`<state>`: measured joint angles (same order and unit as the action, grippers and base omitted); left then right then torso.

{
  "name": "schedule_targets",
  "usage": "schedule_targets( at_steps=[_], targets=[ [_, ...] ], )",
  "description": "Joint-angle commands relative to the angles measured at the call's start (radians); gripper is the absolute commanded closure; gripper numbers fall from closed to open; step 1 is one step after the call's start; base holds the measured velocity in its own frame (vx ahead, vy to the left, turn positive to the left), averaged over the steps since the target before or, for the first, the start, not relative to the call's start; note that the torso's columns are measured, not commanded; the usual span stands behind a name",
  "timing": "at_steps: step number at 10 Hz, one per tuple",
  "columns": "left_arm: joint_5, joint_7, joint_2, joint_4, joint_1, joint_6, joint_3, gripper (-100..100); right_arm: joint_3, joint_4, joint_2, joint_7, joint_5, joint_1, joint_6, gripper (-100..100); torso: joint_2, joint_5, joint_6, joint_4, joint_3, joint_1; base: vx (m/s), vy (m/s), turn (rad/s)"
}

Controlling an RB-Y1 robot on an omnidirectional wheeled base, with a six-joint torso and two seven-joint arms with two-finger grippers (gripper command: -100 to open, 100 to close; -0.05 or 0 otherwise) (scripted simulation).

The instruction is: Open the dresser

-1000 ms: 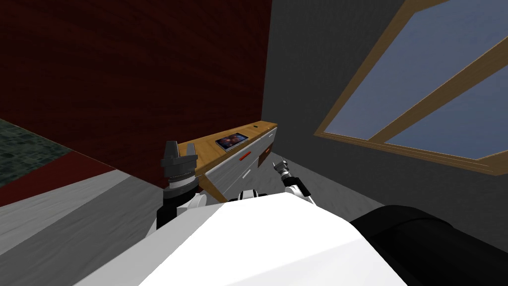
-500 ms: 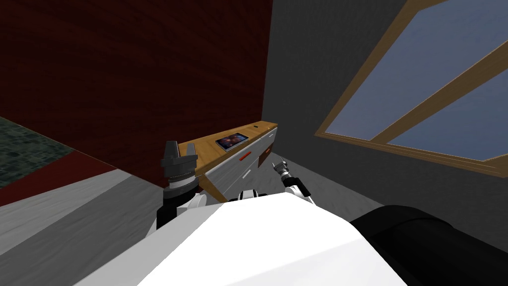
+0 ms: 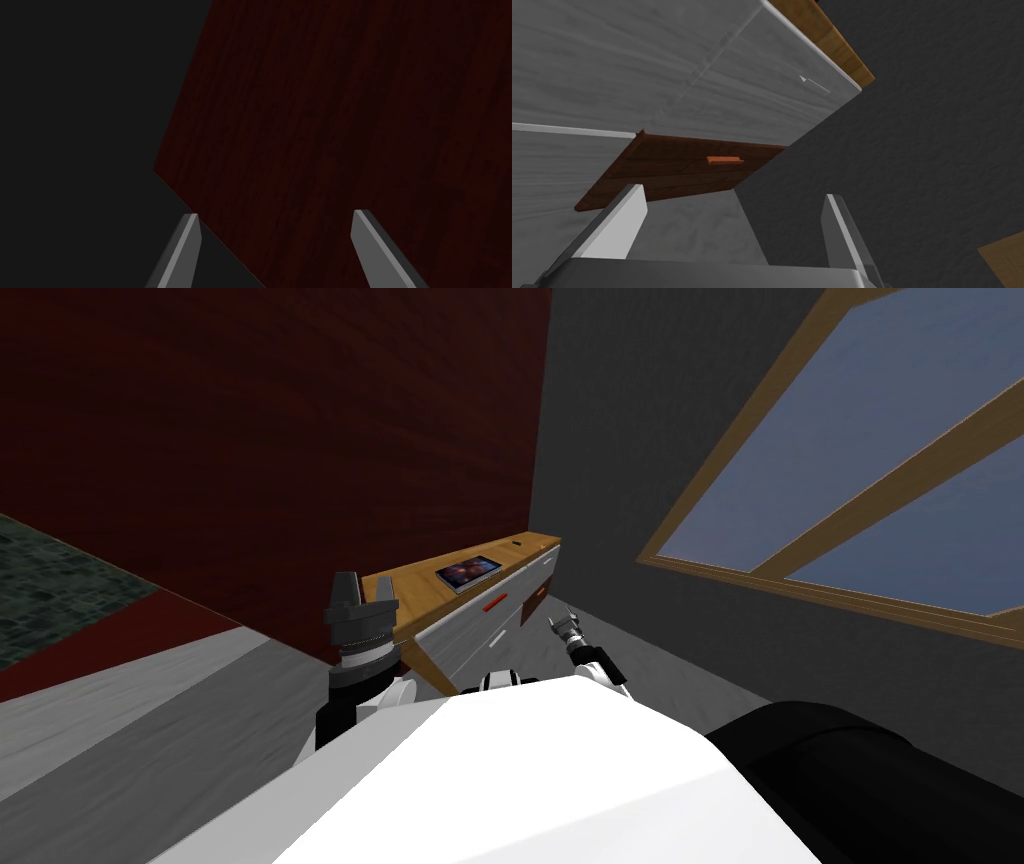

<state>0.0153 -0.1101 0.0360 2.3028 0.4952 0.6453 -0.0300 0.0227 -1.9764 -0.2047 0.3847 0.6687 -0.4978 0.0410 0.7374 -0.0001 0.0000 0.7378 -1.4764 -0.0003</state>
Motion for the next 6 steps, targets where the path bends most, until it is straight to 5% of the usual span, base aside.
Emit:
schedule_targets(
  at_steps=[1, 6],
  targets=[
    [0.000, 0.000, 0.000, 0.000, 0.000, 0.000, 0.000, 0, -0.008, 0.009, 0.023, 0.013, 0.073, -0.009, 0.036, -100, 0.000, 0.000, 0.000, 0.000, 0.000, 0.000, 0.017, -0.018, 0.061],
    [0.000, 0.000, 0.000, 0.000, 0.000, 0.000, 0.000, 0, -0.023, 0.031, 0.045, 0.043, 0.212, -0.027, 0.105, -100, 0.001, 0.000, 0.000, 0.000, 0.000, 0.000, 0.017, -0.019, 0.073]
  ],
)
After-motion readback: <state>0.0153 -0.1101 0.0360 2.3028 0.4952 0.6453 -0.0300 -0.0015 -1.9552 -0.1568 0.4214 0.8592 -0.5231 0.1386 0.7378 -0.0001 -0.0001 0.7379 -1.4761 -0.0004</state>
